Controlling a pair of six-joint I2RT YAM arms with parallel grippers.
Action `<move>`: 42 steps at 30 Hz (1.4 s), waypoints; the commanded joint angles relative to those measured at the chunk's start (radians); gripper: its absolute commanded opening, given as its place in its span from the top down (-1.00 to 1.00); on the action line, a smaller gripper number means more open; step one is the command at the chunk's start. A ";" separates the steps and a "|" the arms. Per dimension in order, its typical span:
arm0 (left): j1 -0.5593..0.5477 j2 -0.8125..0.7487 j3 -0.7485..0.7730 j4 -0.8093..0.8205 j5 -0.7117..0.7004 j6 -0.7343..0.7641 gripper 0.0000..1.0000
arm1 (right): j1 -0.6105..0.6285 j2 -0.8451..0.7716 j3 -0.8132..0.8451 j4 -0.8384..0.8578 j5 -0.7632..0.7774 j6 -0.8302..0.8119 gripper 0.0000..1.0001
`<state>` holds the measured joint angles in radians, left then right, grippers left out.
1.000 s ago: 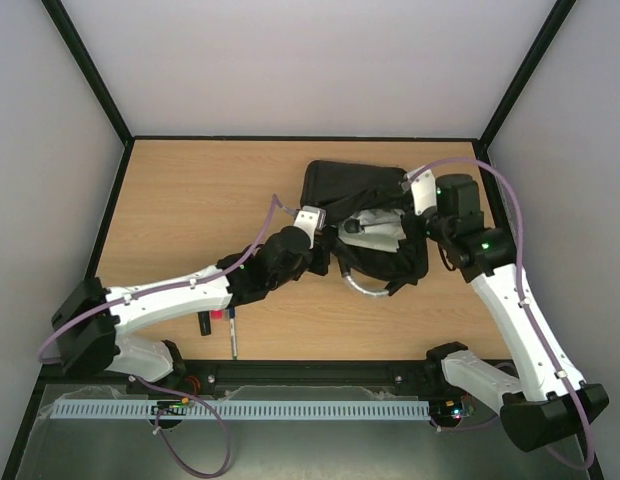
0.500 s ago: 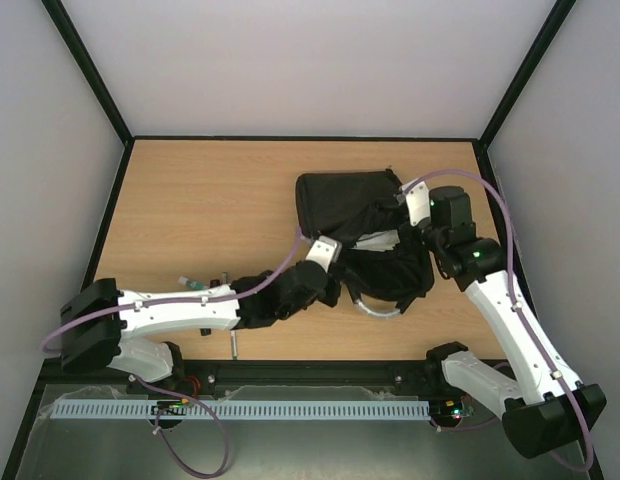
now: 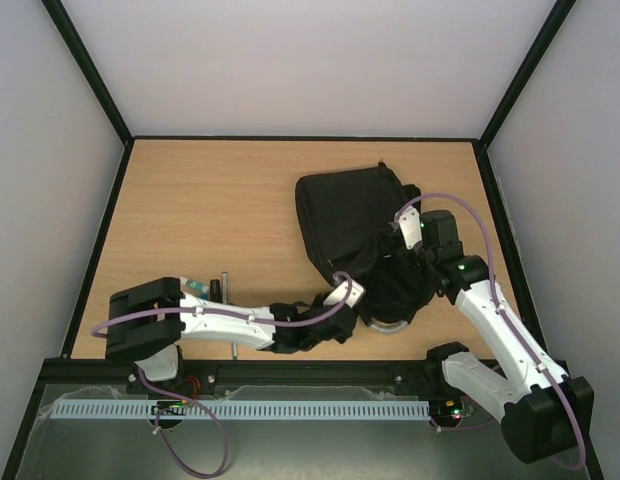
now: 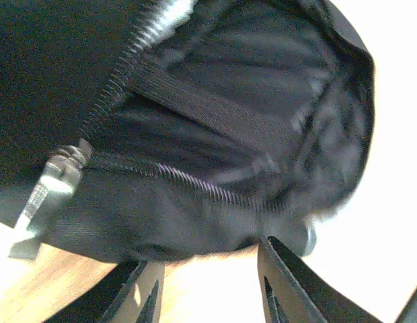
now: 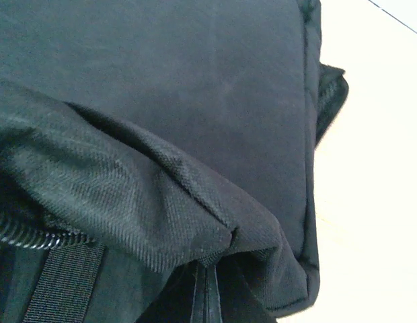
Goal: Pack the student bag
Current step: Adjust the student bag at the center of the board, then zip the student bag at the center of the board.
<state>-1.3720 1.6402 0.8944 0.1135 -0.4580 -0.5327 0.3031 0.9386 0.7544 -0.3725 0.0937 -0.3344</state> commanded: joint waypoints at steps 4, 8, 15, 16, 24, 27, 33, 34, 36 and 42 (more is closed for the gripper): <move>-0.116 -0.012 -0.029 0.038 -0.136 0.150 -0.21 | -0.134 0.034 -0.080 0.091 0.048 -0.103 0.98; -0.115 -0.096 -0.077 0.015 -0.159 0.174 -0.53 | -0.238 0.121 -0.080 0.134 0.021 -0.103 0.97; 0.003 -0.232 -0.127 -0.059 -0.050 0.190 -0.82 | -0.314 0.223 -0.019 0.024 -0.048 -0.034 -0.03; 0.032 -0.250 -0.135 -0.059 -0.020 0.199 -0.82 | -0.314 0.195 -0.023 0.010 -0.059 -0.034 -0.13; 0.154 -0.315 -0.100 -0.121 0.090 0.479 -0.68 | -0.314 -0.028 -0.002 -0.216 -0.148 -0.138 -0.57; 0.156 -0.276 -0.035 -0.205 0.151 0.609 -0.64 | -0.314 -0.059 0.028 -0.320 -0.189 -0.175 -0.58; 0.156 -0.217 0.099 -0.376 0.166 0.739 -0.56 | -0.314 -0.149 0.124 -0.516 -0.343 -0.289 -0.58; 0.156 -0.213 0.108 -0.387 0.170 0.763 -0.55 | -0.314 -0.162 0.138 -0.535 -0.357 -0.310 -0.58; 0.155 -0.207 0.115 -0.404 0.173 0.812 -0.53 | -0.314 -0.176 0.153 -0.545 -0.361 -0.314 -0.57; 0.104 -0.210 0.035 -0.301 0.123 1.067 -0.54 | -0.314 -0.110 0.201 -0.578 -0.491 -0.284 -0.41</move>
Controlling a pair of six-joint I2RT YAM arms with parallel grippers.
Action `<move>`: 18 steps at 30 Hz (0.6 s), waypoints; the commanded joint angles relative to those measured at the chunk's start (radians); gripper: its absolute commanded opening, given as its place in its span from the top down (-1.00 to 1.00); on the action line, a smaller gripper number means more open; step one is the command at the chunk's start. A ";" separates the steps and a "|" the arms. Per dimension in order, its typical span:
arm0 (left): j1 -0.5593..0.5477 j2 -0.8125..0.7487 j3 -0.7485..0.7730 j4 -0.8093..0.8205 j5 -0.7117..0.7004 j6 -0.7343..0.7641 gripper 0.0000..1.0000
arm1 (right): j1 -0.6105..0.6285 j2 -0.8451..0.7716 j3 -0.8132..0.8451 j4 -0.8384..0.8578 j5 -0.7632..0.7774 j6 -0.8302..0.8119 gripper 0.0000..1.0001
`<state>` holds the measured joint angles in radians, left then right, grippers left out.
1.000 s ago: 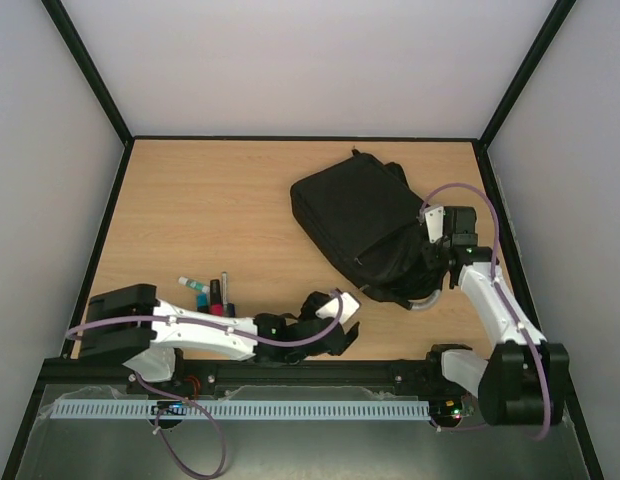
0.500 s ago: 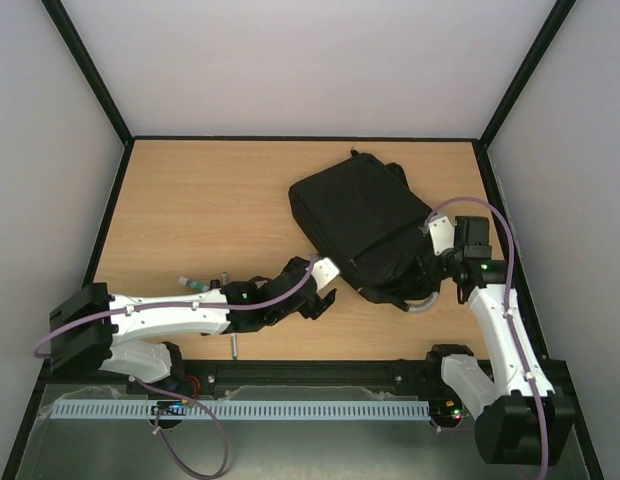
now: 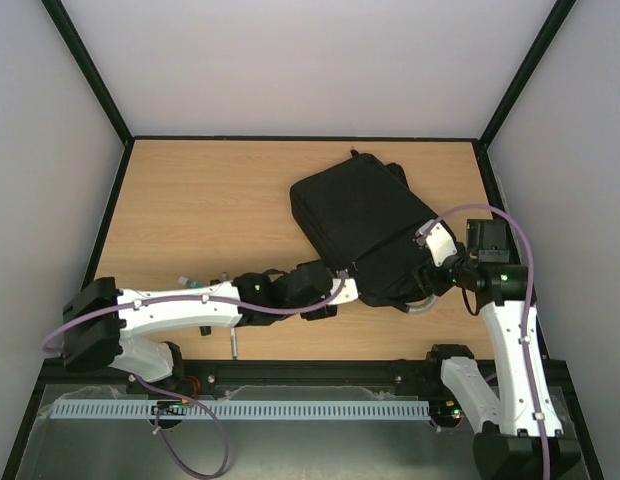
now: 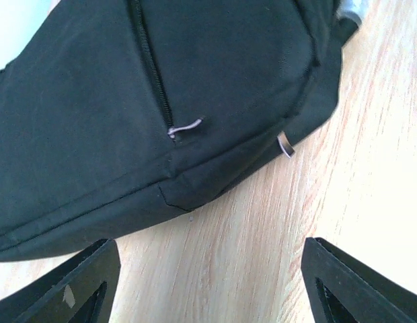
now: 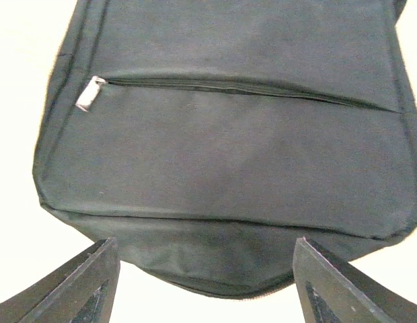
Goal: Pack the student bag
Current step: Zip the student bag at the center of the board.
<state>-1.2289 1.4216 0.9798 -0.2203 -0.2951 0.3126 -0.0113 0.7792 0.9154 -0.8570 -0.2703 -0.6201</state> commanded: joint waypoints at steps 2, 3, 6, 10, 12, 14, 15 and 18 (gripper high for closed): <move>-0.043 0.032 -0.049 0.055 -0.047 0.272 -0.56 | 0.001 0.073 0.041 -0.056 -0.146 0.027 -0.39; -0.035 0.052 -0.033 0.055 -0.030 0.282 -0.55 | 0.001 0.086 0.030 -0.029 -0.138 0.038 -0.37; -0.019 0.117 0.012 0.068 0.000 0.326 -0.52 | 0.001 0.136 -0.026 0.068 -0.064 0.073 -0.30; -0.019 0.212 0.078 0.082 -0.012 0.384 -0.39 | 0.001 0.233 -0.101 0.152 0.029 0.112 -0.17; -0.018 0.247 0.098 0.092 -0.018 0.398 -0.35 | 0.001 0.270 -0.139 0.194 0.065 0.126 -0.13; -0.014 0.275 0.110 0.116 -0.023 0.408 -0.34 | -0.001 0.297 -0.161 0.248 0.102 0.145 -0.07; -0.014 0.286 0.111 0.130 -0.031 0.416 -0.34 | -0.001 0.302 -0.173 0.270 0.114 0.150 -0.06; -0.013 0.326 0.119 0.147 -0.045 0.447 -0.30 | -0.001 0.324 -0.185 0.300 0.117 0.161 -0.05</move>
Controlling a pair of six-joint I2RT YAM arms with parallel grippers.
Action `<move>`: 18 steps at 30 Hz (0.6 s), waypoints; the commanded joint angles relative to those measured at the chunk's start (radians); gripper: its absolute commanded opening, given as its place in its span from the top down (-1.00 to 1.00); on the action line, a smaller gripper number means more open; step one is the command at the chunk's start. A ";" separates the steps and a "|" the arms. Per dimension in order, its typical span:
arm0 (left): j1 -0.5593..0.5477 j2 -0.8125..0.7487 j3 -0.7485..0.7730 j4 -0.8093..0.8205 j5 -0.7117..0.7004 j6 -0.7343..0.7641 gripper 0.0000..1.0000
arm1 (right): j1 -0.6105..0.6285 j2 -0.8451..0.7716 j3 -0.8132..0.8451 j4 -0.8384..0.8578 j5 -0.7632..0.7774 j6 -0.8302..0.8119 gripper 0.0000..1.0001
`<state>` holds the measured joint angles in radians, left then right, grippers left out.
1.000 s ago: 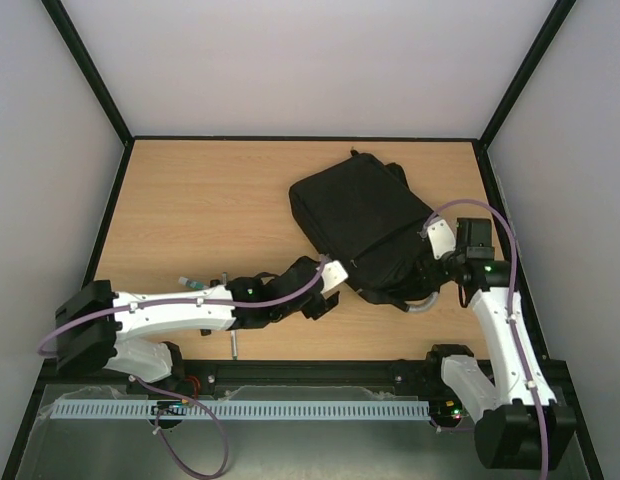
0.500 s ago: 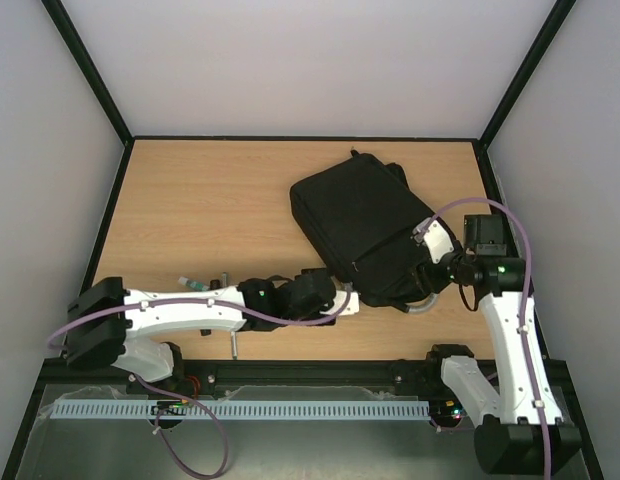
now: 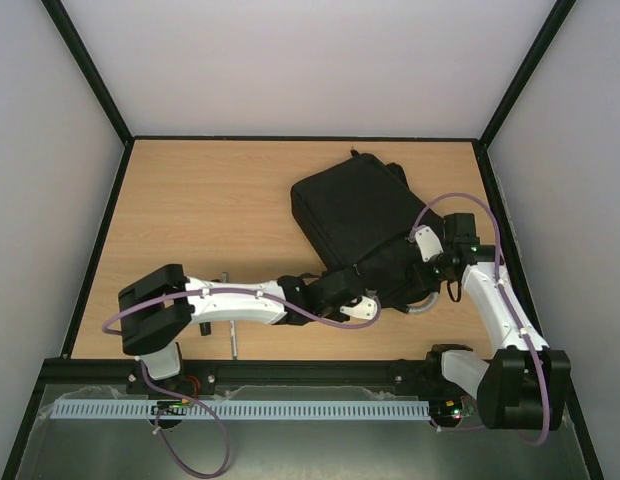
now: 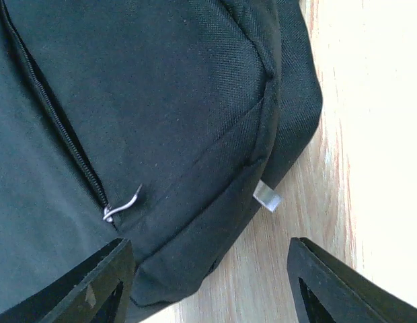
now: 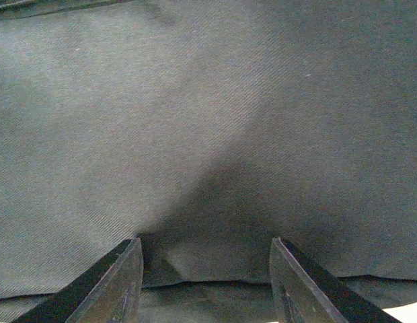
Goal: Pack the student bag
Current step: Zip the student bag at the center of the board.
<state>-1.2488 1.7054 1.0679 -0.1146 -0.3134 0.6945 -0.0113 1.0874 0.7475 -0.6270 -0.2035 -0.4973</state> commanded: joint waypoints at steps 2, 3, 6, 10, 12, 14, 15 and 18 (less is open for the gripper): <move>0.007 0.077 0.045 0.033 -0.040 0.080 -0.26 | -0.001 0.034 -0.014 0.070 0.038 0.045 -0.05; 0.007 0.086 0.052 0.029 -0.053 0.087 -0.23 | -0.001 0.041 -0.014 0.070 0.032 0.047 -0.04; 0.011 0.112 0.059 0.035 -0.083 0.113 -0.18 | -0.001 0.046 -0.016 0.069 0.022 0.049 -0.04; 0.024 0.148 0.071 0.066 -0.132 0.137 -0.03 | -0.001 0.024 -0.009 0.051 0.016 0.053 -0.04; 0.034 0.166 0.083 0.074 -0.154 0.137 0.11 | -0.001 0.004 0.000 0.032 0.011 0.055 -0.04; 0.043 0.180 0.101 0.070 -0.149 0.120 0.29 | -0.001 -0.022 0.010 0.010 0.010 0.054 -0.04; 0.050 0.186 0.116 0.066 -0.147 0.100 0.37 | -0.001 -0.037 0.016 -0.002 0.012 0.054 -0.05; 0.070 0.199 0.187 0.003 -0.106 0.017 0.61 | -0.001 -0.079 0.032 -0.052 0.030 0.051 -0.05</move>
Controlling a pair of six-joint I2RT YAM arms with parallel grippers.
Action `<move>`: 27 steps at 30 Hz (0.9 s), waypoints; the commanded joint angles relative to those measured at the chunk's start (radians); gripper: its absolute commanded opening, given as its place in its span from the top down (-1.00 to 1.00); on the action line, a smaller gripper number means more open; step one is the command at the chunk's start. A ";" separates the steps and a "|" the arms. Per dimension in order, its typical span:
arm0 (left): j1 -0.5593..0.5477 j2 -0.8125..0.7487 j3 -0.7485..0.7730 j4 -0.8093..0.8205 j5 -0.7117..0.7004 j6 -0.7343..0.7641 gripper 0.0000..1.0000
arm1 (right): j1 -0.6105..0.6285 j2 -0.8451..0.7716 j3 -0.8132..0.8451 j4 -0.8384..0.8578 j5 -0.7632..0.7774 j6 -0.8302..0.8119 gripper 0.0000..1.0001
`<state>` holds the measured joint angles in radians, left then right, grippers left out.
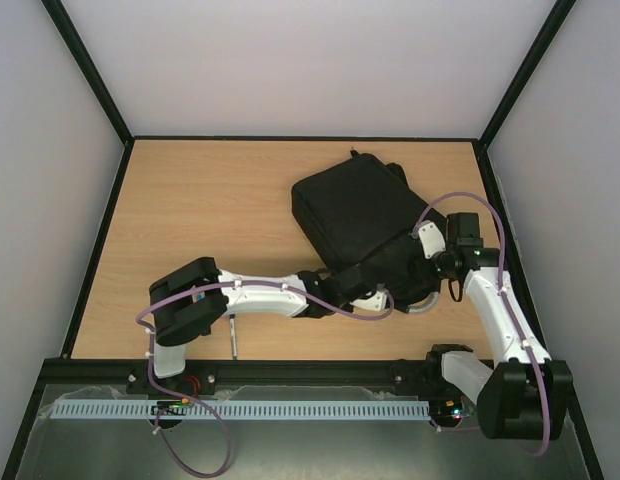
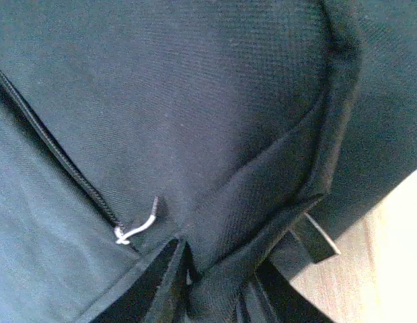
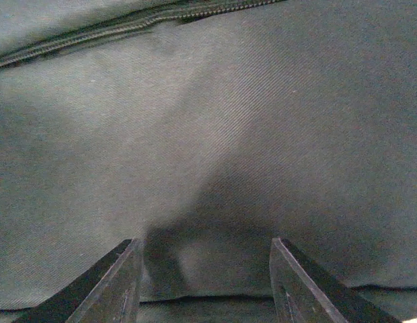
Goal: Pack the student bag
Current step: Zip the student bag at the center of the board.
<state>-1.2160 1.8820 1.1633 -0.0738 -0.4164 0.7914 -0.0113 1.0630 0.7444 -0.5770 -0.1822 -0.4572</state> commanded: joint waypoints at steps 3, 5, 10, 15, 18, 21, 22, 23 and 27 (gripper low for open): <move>0.050 0.017 0.136 -0.088 0.041 -0.134 0.93 | -0.001 -0.122 0.038 -0.184 0.060 -0.006 -0.05; 0.061 0.003 0.141 -0.089 0.075 -0.177 0.95 | -0.001 -0.172 0.029 -0.220 0.117 -0.025 -0.04; 0.113 -0.011 0.212 -0.176 0.241 -0.348 0.95 | -0.001 -0.243 0.004 -0.248 0.256 -0.044 -0.01; 0.129 -0.048 0.214 -0.219 0.333 -0.430 0.95 | -0.001 -0.188 -0.020 -0.220 0.200 -0.032 -0.01; 0.130 -0.077 0.204 -0.242 0.392 -0.479 0.95 | -0.001 -0.086 0.015 -0.167 0.142 -0.005 -0.01; 0.130 -0.102 0.193 -0.271 0.442 -0.519 0.95 | -0.001 0.038 0.073 -0.097 0.088 0.031 0.06; 0.129 -0.116 0.186 -0.278 0.451 -0.537 0.95 | -0.001 0.079 0.096 -0.083 0.060 0.045 0.08; 0.130 -0.130 0.172 -0.275 0.455 -0.556 0.95 | -0.001 0.127 0.124 -0.075 0.011 0.058 0.09; 0.130 -0.191 0.079 -0.234 0.461 -0.638 0.95 | 0.015 0.323 0.283 -0.079 -0.122 0.112 0.18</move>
<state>-1.0782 1.7897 1.3094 -0.2977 -0.0303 0.2745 -0.0109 1.2499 0.8818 -0.6918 -0.1440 -0.4202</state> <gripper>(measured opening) 0.042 0.426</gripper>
